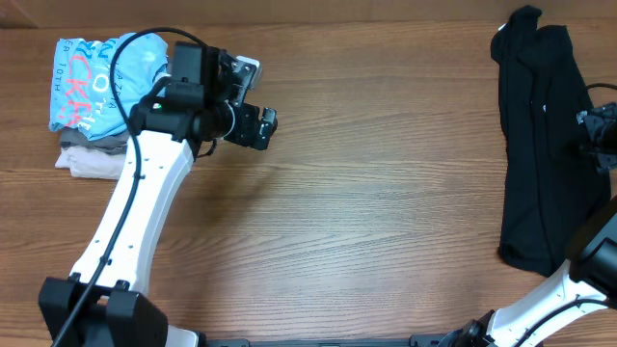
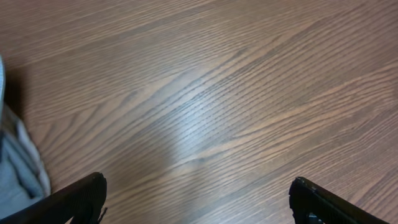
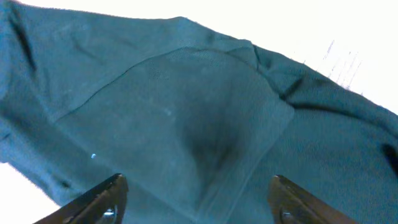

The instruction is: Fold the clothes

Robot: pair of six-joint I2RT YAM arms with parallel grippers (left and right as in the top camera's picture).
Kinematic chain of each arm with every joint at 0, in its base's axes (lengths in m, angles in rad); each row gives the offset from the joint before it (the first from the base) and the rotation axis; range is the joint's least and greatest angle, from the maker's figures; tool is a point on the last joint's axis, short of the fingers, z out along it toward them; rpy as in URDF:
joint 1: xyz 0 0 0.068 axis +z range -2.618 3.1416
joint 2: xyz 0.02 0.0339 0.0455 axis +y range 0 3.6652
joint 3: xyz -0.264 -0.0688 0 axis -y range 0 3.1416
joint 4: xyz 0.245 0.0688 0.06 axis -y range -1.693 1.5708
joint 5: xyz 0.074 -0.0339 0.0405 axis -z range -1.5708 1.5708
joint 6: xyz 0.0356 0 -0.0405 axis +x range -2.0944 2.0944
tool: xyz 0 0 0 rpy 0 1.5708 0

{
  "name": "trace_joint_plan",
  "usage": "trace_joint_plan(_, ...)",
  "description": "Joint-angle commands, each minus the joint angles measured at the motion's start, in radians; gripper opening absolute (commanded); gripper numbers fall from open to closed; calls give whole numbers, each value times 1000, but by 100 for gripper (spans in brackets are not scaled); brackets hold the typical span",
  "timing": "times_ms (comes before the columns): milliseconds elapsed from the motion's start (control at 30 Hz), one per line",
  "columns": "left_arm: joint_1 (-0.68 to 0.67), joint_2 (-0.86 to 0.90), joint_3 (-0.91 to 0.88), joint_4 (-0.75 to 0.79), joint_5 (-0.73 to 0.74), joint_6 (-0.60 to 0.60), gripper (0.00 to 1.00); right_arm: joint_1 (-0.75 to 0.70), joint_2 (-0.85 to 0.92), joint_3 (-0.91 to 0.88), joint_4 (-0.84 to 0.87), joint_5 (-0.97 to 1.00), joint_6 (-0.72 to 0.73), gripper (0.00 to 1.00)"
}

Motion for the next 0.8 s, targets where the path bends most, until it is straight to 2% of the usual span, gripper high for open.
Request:
trace_joint_plan(0,-29,32,26,13,-14,-22,96,-2,34,23,22,23,15,74)
trace_joint_plan(467,-61,44,26,28,-104,-21,97,-32,142,22,42,85,15,70)
trace_joint_plan(533,-61,44,26,32,-103,-22,97,-33,149,22,53,86,15,64)
trace_joint_plan(633,-61,44,26,45,-103,-22,97,-33,152,22,71,85,15,47)
trace_joint_plan(767,-61,44,26,54,-103,-22,97,-34,152,23,87,85,14,32)
